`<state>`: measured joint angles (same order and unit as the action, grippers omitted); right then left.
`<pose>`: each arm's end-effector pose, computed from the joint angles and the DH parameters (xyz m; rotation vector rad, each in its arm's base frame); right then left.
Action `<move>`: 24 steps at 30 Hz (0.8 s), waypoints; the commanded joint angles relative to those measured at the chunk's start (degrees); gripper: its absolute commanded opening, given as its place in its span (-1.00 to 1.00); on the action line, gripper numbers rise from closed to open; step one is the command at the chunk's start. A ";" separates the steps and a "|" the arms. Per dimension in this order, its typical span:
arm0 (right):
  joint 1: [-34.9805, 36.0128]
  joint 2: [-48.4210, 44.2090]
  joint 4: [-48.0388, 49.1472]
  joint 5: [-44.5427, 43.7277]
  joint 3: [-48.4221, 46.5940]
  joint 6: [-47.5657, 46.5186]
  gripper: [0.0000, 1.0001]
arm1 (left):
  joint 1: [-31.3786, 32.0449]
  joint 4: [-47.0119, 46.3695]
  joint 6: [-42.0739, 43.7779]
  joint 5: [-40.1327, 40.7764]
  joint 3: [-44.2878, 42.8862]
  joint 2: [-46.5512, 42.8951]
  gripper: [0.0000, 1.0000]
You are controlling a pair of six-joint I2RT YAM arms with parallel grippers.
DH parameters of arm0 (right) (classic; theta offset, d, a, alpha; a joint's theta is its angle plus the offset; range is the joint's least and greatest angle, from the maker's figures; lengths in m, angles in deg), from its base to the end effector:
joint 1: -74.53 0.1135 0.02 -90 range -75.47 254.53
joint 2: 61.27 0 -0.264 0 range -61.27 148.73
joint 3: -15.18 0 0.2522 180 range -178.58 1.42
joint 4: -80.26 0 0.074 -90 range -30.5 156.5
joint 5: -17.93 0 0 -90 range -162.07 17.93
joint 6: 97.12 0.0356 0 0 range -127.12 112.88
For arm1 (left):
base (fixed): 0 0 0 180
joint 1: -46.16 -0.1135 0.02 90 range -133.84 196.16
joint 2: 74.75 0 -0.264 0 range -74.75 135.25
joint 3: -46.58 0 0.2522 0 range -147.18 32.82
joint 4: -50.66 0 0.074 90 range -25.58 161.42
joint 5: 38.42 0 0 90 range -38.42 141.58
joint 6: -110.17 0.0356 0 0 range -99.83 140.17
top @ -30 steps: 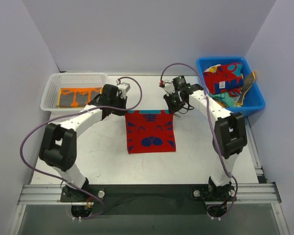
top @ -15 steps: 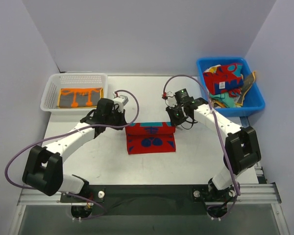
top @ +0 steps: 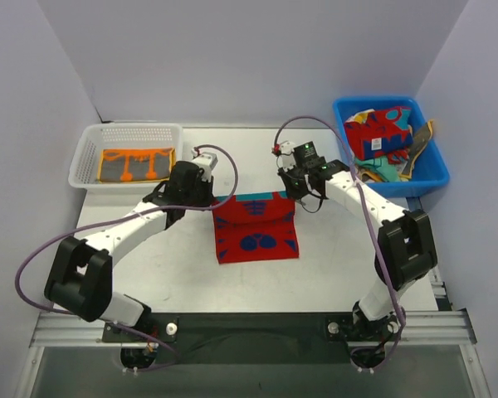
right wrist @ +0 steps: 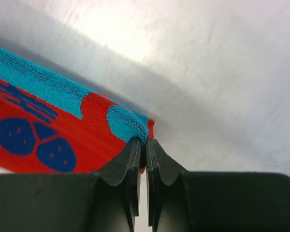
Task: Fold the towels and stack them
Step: Fold the towel
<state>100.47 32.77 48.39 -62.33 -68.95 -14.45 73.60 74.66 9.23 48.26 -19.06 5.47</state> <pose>0.3286 0.1666 0.2608 -0.7465 2.1904 0.3618 0.2696 -0.1423 0.2419 0.3582 2.2492 -0.4228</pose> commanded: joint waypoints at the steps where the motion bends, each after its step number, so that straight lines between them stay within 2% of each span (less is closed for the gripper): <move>1: -0.79 4.47 4.30 -5.34 -6.16 -2.60 -1.00 | -2.03 -7.51 2.24 6.38 -5.68 6.05 -1.00; 6: -2.11 13.35 7.20 -5.43 -11.45 -2.95 -1.00 | -3.62 -12.51 2.50 7.88 -10.43 13.89 -1.00; 8: -2.47 15.64 7.47 -5.60 -12.86 -1.90 -0.89 | -4.15 -14.10 2.50 8.58 -10.96 17.32 -0.97; 9: -2.90 17.56 7.73 -5.69 -14.34 -1.29 -0.77 | -4.32 -15.24 2.50 8.41 -11.40 18.46 -0.76; 10: -3.17 18.28 8.35 -5.78 -14.88 -0.67 -0.68 | -4.50 -15.51 2.41 8.50 -12.53 20.56 -0.41; 11: -3.34 18.98 8.61 -5.78 -15.58 0.12 -0.58 | -4.59 -15.69 2.33 8.67 -13.24 21.45 -0.17; 12: -3.52 19.60 9.05 -5.78 -16.63 1.43 -0.32 | -4.68 -15.69 2.24 8.59 -14.03 22.25 0.18; 16: -3.78 18.82 9.23 -7.62 -18.58 4.95 0.17 | -4.76 -13.23 0.84 8.85 -18.34 23.58 0.53; 20: -4.05 12.77 10.72 -7.98 -15.77 11.18 0.20 | -4.50 -11.38 -5.56 9.73 -18.01 18.75 0.61; 22: -4.49 10.47 13.35 -3.36 -11.49 17.75 0.20 | -3.63 -11.99 -8.91 9.47 -16.25 14.98 0.61; 24: -5.10 7.13 20.34 -0.52 -7.18 24.09 0.15 | -2.66 -14.70 -14.27 6.48 -12.75 13.30 0.45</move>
<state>95.92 46.71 61.18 -66.83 -80.10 -1.45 69.65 63.84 2.83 56.88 -33.94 24.66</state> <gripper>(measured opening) 0.582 0.743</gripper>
